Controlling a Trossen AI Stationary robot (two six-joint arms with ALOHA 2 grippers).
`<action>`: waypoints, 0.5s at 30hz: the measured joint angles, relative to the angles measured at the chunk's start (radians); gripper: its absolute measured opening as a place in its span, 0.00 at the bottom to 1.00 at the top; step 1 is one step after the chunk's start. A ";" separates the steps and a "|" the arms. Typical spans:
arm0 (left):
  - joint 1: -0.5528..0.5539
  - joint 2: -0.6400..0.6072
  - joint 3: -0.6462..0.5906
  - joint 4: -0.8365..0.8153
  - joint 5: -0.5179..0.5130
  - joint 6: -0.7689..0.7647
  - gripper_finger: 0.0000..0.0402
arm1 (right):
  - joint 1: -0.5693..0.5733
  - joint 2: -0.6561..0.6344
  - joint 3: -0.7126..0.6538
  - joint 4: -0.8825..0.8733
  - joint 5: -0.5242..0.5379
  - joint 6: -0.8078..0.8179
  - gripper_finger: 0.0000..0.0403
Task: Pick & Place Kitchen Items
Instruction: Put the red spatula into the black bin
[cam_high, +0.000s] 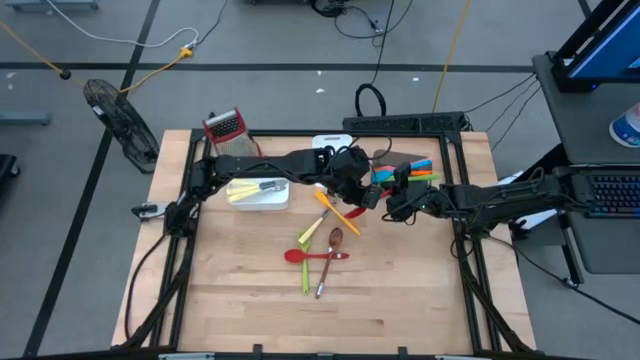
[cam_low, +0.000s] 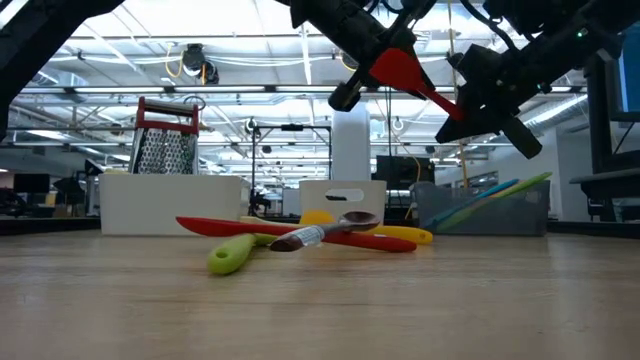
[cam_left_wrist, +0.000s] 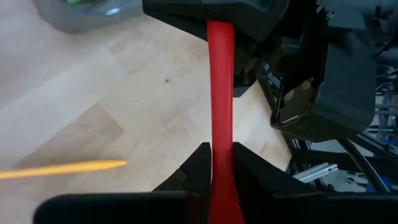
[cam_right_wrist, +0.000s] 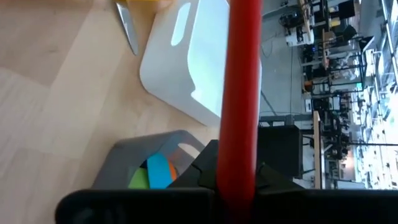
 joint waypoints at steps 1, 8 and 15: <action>0.001 0.000 0.000 0.003 -0.003 0.009 0.16 | 0.000 0.000 0.000 -0.003 0.005 -0.002 0.01; 0.005 0.000 0.000 0.038 -0.008 0.121 0.21 | 0.000 0.000 -0.001 -0.071 0.002 -0.008 0.01; 0.033 0.000 0.000 0.039 -0.081 0.189 0.21 | -0.001 0.000 -0.001 -0.117 0.053 -0.009 0.01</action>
